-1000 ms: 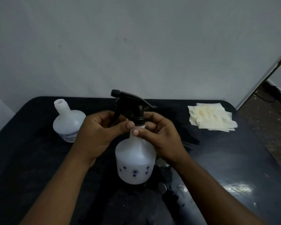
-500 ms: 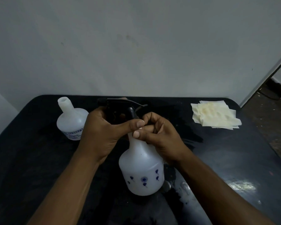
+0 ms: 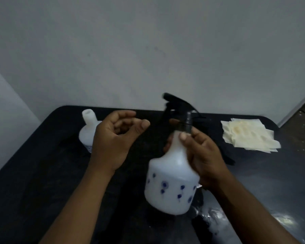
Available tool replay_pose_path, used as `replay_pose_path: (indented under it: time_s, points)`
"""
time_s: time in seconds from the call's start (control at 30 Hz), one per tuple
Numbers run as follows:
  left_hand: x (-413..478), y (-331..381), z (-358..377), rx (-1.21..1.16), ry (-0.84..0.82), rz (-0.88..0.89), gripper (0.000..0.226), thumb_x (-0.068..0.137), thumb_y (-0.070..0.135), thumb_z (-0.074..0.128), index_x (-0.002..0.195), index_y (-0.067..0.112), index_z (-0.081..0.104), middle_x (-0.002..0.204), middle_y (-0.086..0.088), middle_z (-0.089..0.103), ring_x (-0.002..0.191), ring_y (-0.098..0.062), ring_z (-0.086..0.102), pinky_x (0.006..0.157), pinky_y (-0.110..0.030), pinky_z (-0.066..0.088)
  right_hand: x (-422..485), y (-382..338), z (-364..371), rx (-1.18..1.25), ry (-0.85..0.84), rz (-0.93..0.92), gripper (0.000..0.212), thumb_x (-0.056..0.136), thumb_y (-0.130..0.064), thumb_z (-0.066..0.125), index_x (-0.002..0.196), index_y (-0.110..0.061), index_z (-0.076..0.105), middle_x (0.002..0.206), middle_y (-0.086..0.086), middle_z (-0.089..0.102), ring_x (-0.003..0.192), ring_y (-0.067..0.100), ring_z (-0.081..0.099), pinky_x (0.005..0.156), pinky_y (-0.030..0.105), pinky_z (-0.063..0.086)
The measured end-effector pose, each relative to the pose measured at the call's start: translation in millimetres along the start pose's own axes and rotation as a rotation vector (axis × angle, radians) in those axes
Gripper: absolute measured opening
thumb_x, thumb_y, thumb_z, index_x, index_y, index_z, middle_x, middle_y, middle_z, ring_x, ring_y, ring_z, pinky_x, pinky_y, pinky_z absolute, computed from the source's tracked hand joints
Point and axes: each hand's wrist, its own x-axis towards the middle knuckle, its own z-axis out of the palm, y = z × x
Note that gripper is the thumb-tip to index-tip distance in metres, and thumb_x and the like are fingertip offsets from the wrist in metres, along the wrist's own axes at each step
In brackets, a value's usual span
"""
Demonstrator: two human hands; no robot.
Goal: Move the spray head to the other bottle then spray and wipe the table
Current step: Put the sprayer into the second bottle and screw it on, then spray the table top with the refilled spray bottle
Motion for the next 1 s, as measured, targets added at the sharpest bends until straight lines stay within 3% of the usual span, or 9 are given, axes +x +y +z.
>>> replay_pose_path:
  time_s: [0.07,0.1,0.2,0.3,0.4,0.5,0.63,0.77,1.0]
  points:
    - [4.2,-3.7,-15.7,0.256,0.269,0.115,0.041,0.068,0.051,0.078,0.092,0.02,0.066,0.076,0.009,0.07,0.075,-0.004,0.067,0.067,-0.017,0.053,3.3,-1.4,-4.8,0.062,0.092,-0.036,0.029,0.075,-0.024,0.07,0.101,-0.011,0.07,0.069,0.006,0.065,0.061,0.016,0.063,0.061,0.029,0.058]
    - [6.0,-6.6,-25.6,0.396,0.392,0.171,0.039,0.073,0.048,0.078,0.094,0.018,0.064,0.08,0.008,0.068,0.077,-0.011,0.065,0.066,-0.023,0.053,5.5,-0.8,-6.3,0.071,0.115,-0.042,0.025,0.079,-0.025,0.063,0.099,-0.012,0.07,0.069,0.005,0.064,0.061,0.016,0.062,0.062,0.029,0.058]
    - [12.2,-26.2,-49.3,0.757,0.62,0.135,0.069,0.069,0.05,0.081,0.118,0.008,0.055,0.114,-0.014,0.062,0.104,-0.035,0.057,0.081,-0.045,0.048,9.1,2.3,-12.1,0.034,0.14,-0.054,0.026,0.084,-0.026,0.056,0.103,-0.011,0.064,0.07,0.004,0.062,0.063,0.015,0.062,0.063,0.03,0.058]
    - [19.5,-47.5,-61.3,0.798,0.479,-0.19,0.118,0.056,0.06,0.084,0.147,0.009,0.029,0.149,-0.02,0.038,0.136,-0.04,0.036,0.104,-0.057,0.038,10.3,4.7,-15.6,-0.013,0.146,-0.063,0.028,0.086,-0.027,0.056,0.106,-0.01,0.062,0.072,0.003,0.063,0.064,0.015,0.063,0.065,0.031,0.058]
    - [22.0,-64.2,-58.8,0.761,0.305,-0.29,0.135,0.05,0.062,0.087,0.153,0.014,0.015,0.156,-0.016,0.028,0.142,-0.037,0.031,0.108,-0.059,0.037,10.2,8.6,-16.5,-0.071,0.132,-0.062,0.028,0.084,-0.028,0.057,0.107,-0.012,0.061,0.072,0.001,0.065,0.066,0.014,0.064,0.066,0.031,0.059]
    - [32.9,-74.1,-54.1,0.709,0.28,-0.261,0.125,0.054,0.054,0.09,0.151,0.013,0.023,0.151,-0.016,0.035,0.136,-0.035,0.039,0.104,-0.056,0.042,9.8,11.8,-16.7,-0.109,0.13,-0.061,0.03,0.082,-0.028,0.058,0.107,-0.013,0.061,0.072,0.0,0.066,0.067,0.014,0.064,0.066,0.03,0.059]
    - [64.1,-86.6,-70.4,0.76,0.213,-0.139,0.077,0.066,0.037,0.088,0.127,0.004,0.053,0.126,-0.018,0.058,0.115,-0.034,0.057,0.087,-0.043,0.051,10.1,9.3,-24.2,-0.129,0.139,-0.076,0.027,0.082,-0.027,0.059,0.105,-0.014,0.063,0.072,0.0,0.066,0.067,0.013,0.065,0.065,0.029,0.058]
    - [105.3,-94.8,-80.8,0.774,0.164,-0.056,0.075,0.064,0.031,0.09,0.124,0.002,0.056,0.124,-0.018,0.062,0.11,-0.033,0.06,0.079,-0.032,0.044,9.3,5.3,-29.9,-0.136,0.109,-0.076,0.01,0.08,-0.027,0.064,0.086,-0.02,0.067,0.072,0.004,0.067,0.065,0.018,0.065,0.062,0.029,0.057]
    - [181.3,-110.4,-78.1,0.811,0.061,-0.071,0.076,0.07,0.034,0.087,0.129,0.004,0.051,0.13,-0.019,0.058,0.115,-0.034,0.056,0.081,-0.031,0.04,9.9,7.7,-28.8,-0.233,0.101,-0.008,0.008,0.078,-0.025,0.065,0.075,-0.026,0.073,0.069,0.005,0.066,0.063,0.019,0.065,0.058,0.028,0.057]
